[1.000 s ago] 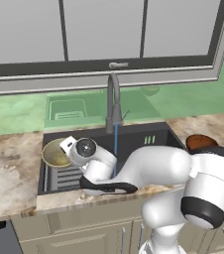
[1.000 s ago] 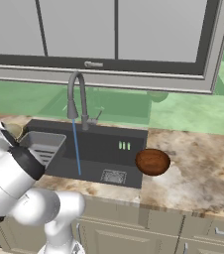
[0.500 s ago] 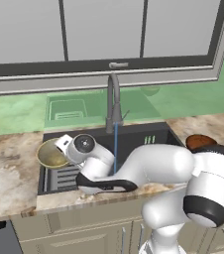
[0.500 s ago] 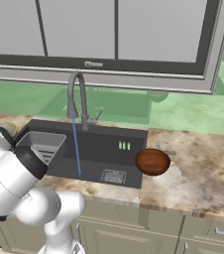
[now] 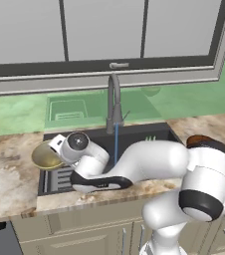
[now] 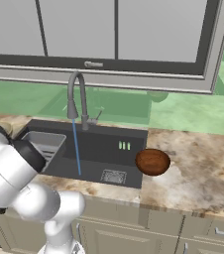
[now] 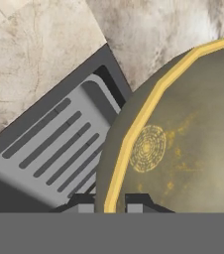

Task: Rinse each bowl for a few seconds and place them down in the sink or on the counter.

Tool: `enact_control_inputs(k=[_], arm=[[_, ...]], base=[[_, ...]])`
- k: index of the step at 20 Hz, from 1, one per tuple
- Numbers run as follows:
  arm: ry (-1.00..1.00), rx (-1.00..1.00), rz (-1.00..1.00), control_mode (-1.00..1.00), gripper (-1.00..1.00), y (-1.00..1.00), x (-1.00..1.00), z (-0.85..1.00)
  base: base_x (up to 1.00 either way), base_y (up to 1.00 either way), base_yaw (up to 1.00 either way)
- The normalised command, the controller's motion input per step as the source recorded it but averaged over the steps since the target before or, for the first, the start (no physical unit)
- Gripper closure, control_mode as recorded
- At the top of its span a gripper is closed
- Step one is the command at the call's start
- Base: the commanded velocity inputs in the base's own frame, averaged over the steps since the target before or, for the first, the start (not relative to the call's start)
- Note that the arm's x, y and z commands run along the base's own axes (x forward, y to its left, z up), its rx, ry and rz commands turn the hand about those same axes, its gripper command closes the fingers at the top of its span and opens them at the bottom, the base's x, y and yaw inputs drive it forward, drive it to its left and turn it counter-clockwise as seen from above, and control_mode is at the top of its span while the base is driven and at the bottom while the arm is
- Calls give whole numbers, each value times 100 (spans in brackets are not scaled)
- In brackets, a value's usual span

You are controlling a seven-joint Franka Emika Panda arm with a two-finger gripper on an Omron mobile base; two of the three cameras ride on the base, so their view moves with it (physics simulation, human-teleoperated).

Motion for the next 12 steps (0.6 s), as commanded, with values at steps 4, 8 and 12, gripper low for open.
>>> enact_control_inputs(k=[4, 8, 12], arm=[[2, 0, 3, -100, 100, 17, 0, 0], [4, 0, 3, -100, 100, 16, 3, 0], [7, 0, 4, -100, 100, 18, 5, 0]], base=[[0, 0, 0], [0, 0, 0], [0, 0, 0]])
